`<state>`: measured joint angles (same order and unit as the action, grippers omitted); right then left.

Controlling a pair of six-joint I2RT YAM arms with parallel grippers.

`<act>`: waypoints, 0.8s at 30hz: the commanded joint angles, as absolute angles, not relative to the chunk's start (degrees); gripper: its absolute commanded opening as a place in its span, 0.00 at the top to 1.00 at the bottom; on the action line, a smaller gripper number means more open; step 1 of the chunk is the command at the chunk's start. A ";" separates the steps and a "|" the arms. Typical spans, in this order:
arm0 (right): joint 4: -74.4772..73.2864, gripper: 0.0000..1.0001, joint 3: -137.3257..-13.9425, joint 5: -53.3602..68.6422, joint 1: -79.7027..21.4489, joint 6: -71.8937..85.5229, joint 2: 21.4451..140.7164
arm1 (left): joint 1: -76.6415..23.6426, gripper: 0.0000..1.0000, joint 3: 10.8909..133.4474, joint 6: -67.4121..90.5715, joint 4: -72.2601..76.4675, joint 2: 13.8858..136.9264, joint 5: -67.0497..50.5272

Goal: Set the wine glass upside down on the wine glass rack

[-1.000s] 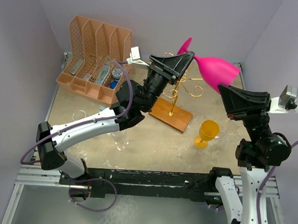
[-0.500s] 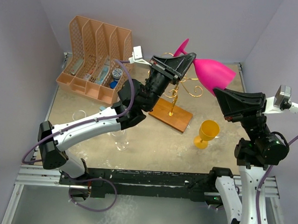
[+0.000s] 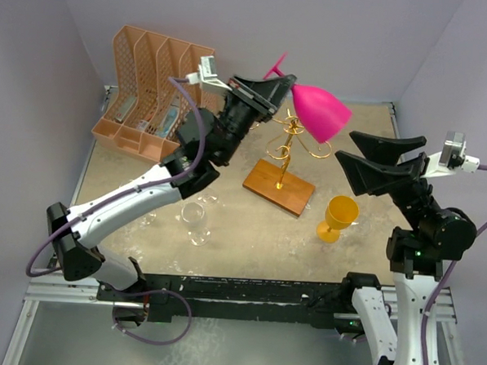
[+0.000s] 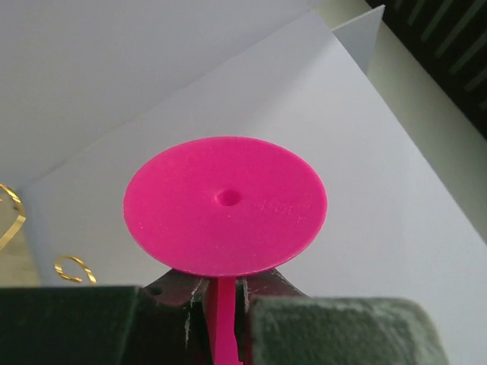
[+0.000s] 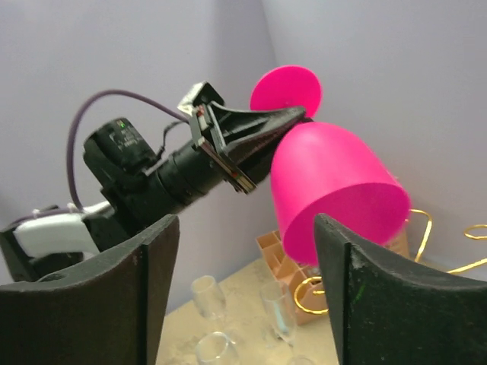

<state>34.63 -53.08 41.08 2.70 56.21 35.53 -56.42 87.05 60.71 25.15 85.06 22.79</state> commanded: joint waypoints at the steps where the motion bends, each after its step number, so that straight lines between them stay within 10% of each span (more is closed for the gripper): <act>1: 27.35 0.22 -56.83 40.29 2.72 47.48 33.98 | -50.54 1.00 88.17 52.46 17.83 77.73 19.38; 24: 21.51 0.27 -70.05 46.09 0.55 45.80 51.37 | -49.28 1.00 63.17 9.99 2.85 54.71 24.46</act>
<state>16.12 -69.08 44.18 2.37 41.87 50.50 -49.25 65.34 16.21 -0.21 57.08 26.20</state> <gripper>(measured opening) 0.732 0.044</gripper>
